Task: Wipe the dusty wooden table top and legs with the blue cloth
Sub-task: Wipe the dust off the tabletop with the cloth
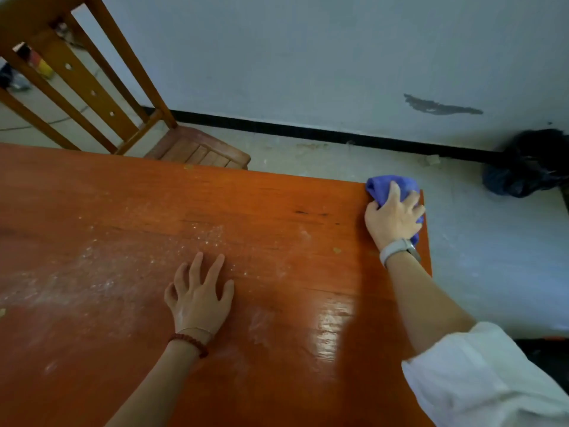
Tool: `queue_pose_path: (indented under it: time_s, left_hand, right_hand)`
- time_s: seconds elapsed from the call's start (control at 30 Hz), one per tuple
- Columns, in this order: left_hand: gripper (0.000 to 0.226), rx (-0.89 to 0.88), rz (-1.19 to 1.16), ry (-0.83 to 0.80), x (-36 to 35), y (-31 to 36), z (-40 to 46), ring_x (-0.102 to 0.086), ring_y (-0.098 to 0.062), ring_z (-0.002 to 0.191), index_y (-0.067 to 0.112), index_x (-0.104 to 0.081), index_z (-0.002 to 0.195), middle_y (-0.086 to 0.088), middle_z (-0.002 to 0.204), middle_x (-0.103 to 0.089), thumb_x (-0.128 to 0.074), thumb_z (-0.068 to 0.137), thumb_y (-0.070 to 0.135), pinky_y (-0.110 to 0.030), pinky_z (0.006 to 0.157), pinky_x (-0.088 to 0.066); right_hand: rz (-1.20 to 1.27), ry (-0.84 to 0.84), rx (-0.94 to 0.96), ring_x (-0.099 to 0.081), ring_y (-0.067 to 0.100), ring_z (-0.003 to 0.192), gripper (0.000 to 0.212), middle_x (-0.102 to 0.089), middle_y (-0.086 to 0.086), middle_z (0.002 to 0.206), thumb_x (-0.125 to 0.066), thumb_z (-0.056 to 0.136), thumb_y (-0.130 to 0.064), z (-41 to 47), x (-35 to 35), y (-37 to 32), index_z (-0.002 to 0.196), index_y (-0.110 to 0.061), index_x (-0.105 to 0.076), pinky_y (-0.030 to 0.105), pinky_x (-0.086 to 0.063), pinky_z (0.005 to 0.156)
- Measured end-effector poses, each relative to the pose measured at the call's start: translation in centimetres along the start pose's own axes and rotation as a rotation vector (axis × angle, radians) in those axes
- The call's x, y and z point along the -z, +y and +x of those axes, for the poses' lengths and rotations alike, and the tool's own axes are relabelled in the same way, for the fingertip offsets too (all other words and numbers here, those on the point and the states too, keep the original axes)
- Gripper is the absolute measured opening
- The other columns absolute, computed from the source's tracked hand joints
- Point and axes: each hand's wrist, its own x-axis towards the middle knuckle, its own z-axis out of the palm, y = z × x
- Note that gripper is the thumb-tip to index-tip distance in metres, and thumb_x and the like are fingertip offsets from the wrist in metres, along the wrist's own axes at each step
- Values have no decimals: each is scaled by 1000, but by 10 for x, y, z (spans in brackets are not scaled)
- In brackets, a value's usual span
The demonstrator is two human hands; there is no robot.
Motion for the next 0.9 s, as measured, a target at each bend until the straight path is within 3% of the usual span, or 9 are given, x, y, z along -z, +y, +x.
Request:
queue_pose_path:
  time_s: [0.13, 0.2, 0.27, 0.3, 0.4, 0.53, 0.63, 0.77, 0.9]
  left_hand:
    - [52, -7, 16, -5, 0, -2, 0, -4, -27, 140, 42, -24, 139, 2, 154, -10, -38, 90, 49, -52, 110, -11]
    - [52, 2, 8, 3, -1, -3, -1, -6, -27, 140, 42, -25, 138, 2, 154, -11, -39, 89, 49, -51, 109, -12]
    - [52, 5, 11, 13, -1, -2, -2, -6, -26, 139, 43, -25, 138, 3, 154, -12, -39, 89, 50, -50, 109, -13]
    - [52, -1, 21, 11, -1, -3, -2, -6, -25, 139, 43, -23, 138, 3, 154, -11, -37, 89, 52, -50, 109, -13]
    - [52, -24, 34, 20, -2, -5, 0, -5, -25, 139, 45, -22, 138, 4, 154, -10, -31, 88, 56, -50, 109, -12]
    - [51, -18, 23, 23, -6, -7, -1, -3, -25, 139, 44, -22, 139, 4, 155, -9, -30, 89, 55, -51, 109, -11]
    - [51, -22, 14, 34, -7, -7, 0, -5, -26, 139, 44, -24, 138, 3, 155, -11, -30, 89, 55, -52, 108, -12]
    - [51, -29, 19, 36, -8, -8, -1, -6, -27, 139, 43, -25, 138, 3, 154, -13, -30, 89, 55, -52, 108, -12]
    - [51, -34, 16, 30, -6, -8, -1, -5, -27, 140, 43, -25, 139, 3, 154, -12, -36, 89, 52, -52, 108, -11]
  right_hand:
    - [-30, -146, 612, -43, 41, 107, 56, -38, 15, 138, -55, 79, -11, -43, -27, -40, 133, -22, -45, 47, -42, 89]
    - [80, -439, 903, -45, 38, 107, 57, -42, 13, 134, -52, 78, -2, -69, -31, -50, 131, -22, -48, 41, -39, 93]
    - [216, -705, 961, -47, 32, 109, 56, -45, 12, 127, -50, 79, 3, -75, -23, -50, 130, -19, -50, 35, -37, 94]
    - [302, -687, 903, -50, 32, 107, 54, -47, 12, 122, -49, 79, 4, -69, -16, -47, 128, -17, -51, 34, -39, 93]
    - [453, -362, 592, -57, 37, 97, 55, -48, 10, 116, -49, 73, -5, -33, 4, -29, 126, -18, -53, 42, -48, 88]
    - [-81, -249, 484, -40, 37, 114, 57, -39, 8, 135, -60, 81, -30, -11, 11, -8, 134, -25, -38, 45, -38, 91]
    - [-202, -158, 498, -36, 37, 118, 60, -34, 7, 139, -51, 81, -59, -22, -4, -6, 132, -29, -37, 52, -35, 92]
    - [-241, 18, 459, -46, 43, 103, 48, -44, 18, 132, -48, 90, -44, -27, -26, -19, 135, -28, -40, 51, -42, 78]
    - [-218, 91, 760, -55, 37, 69, 46, -60, 21, 102, -73, 72, -19, -65, -39, -25, 116, -20, -60, 37, -48, 51]
